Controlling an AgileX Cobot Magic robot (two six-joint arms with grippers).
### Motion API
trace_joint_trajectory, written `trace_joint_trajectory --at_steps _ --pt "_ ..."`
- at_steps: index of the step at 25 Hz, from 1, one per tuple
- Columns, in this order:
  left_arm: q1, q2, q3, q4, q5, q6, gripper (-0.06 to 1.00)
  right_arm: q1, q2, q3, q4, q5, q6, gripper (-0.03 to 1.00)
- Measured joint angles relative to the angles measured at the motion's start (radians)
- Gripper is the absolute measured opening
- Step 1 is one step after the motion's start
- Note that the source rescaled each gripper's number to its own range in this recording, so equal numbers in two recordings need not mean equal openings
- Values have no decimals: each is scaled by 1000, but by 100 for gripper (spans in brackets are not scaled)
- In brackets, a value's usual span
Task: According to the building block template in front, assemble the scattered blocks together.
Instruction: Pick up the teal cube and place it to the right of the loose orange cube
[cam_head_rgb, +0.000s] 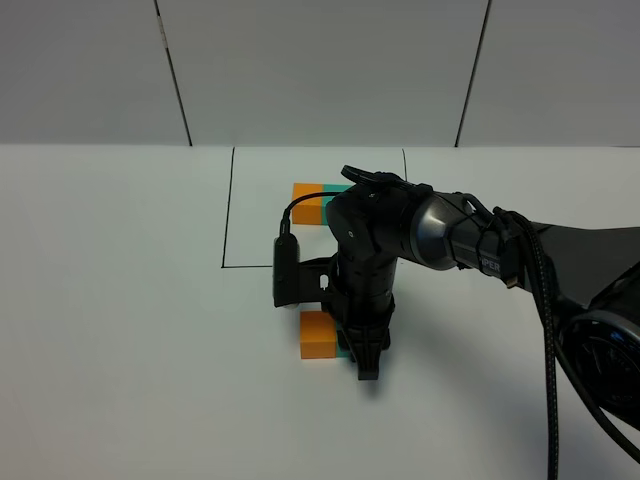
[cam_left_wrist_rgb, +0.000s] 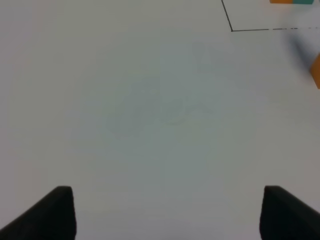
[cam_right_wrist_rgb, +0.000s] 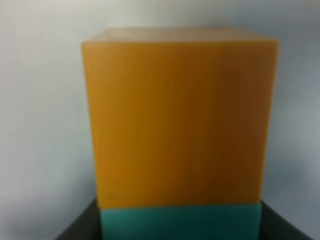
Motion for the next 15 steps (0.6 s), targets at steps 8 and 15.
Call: trace_joint_trajectory --at_steps 8,15 --pt "0 0 0 0 0 0 59 -3 0 0 9 -2 -3 5" --pt "0 0 0 0 0 0 59 -5 0 -7 15 -41 3 94"
